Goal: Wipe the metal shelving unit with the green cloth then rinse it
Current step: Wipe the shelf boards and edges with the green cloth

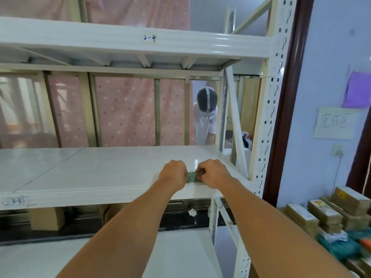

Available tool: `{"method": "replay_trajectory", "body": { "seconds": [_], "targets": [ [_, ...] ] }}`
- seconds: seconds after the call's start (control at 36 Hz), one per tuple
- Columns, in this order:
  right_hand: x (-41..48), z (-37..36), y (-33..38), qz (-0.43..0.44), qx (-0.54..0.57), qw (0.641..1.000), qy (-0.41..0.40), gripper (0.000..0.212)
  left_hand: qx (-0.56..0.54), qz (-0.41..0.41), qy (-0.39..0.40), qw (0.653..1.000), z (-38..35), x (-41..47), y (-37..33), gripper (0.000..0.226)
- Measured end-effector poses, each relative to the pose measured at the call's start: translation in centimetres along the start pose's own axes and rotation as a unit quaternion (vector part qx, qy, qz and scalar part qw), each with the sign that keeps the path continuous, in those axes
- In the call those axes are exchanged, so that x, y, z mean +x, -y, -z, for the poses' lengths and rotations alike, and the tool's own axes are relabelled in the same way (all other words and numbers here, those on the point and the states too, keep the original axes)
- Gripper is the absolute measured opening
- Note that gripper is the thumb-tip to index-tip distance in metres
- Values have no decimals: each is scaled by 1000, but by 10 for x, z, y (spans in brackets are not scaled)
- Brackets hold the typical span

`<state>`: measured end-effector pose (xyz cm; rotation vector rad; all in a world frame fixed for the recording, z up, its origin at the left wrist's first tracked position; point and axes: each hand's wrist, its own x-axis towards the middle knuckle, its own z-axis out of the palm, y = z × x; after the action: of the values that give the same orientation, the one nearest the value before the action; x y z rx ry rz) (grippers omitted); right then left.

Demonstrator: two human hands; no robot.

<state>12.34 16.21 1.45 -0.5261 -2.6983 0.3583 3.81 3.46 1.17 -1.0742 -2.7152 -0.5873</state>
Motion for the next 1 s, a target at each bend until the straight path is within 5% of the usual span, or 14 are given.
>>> {"method": "replay_trajectory", "body": {
  "seconds": [0.61, 1.0],
  "targets": [
    [222, -50, -55, 50, 59, 996, 32, 17, 43, 123, -32, 991, -47, 204, 25, 18],
    [281, -67, -94, -56, 105, 993, -19, 20, 37, 79, -41, 995, -84, 287, -4, 17]
  ]
}}
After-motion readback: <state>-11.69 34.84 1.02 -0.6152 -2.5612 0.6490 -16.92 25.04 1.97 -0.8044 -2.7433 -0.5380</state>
